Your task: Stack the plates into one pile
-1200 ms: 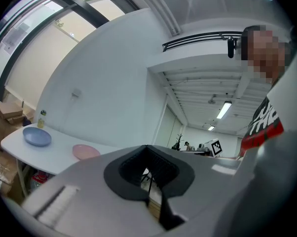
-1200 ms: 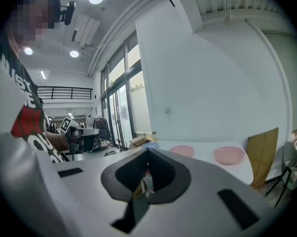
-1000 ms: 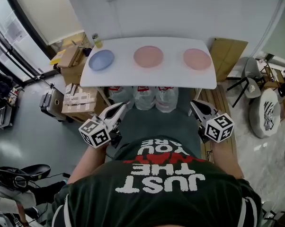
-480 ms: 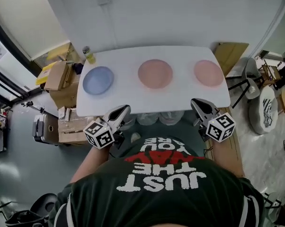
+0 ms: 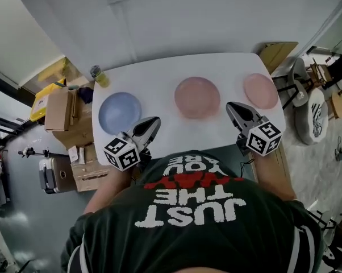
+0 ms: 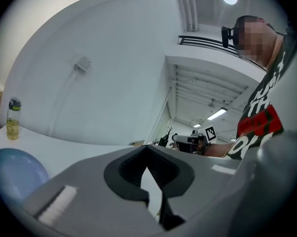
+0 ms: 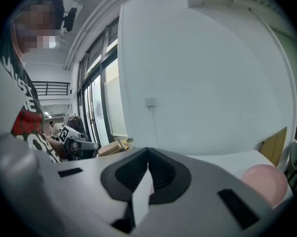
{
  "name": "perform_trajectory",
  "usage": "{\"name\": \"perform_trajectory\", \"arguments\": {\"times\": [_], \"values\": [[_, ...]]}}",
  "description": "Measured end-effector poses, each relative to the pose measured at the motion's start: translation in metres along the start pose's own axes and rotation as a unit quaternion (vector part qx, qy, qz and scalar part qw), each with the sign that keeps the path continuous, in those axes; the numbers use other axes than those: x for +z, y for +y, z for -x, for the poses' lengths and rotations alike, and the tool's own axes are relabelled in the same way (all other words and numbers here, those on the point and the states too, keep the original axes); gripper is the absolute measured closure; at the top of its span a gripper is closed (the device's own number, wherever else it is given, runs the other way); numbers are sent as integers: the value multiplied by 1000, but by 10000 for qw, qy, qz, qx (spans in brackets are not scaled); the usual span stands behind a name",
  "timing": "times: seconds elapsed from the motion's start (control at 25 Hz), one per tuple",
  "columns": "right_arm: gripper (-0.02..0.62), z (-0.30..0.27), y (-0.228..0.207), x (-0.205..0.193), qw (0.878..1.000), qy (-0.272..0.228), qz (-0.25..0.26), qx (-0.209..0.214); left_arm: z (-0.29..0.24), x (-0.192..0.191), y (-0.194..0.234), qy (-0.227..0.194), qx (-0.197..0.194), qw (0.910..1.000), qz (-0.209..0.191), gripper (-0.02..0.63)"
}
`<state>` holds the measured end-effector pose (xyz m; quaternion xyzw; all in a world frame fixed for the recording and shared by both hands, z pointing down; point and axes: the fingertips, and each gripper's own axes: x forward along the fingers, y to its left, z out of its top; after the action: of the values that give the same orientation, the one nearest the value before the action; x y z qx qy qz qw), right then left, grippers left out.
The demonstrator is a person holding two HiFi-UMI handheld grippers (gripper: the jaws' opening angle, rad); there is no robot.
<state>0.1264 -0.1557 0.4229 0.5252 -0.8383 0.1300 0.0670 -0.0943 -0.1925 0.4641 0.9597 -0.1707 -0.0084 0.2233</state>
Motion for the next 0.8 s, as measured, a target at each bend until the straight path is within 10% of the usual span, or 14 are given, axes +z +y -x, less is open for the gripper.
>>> {"name": "perform_trajectory", "arguments": {"times": [0.52, 0.8], "values": [[591, -57, -75, -23, 9935, 468, -50, 1033, -89, -50, 42, 387, 829, 9938, 630, 600], [590, -61, -110, -39, 9852, 783, 56, 1521, -124, -127, 103, 954, 1895, 9581, 1926, 595]]}}
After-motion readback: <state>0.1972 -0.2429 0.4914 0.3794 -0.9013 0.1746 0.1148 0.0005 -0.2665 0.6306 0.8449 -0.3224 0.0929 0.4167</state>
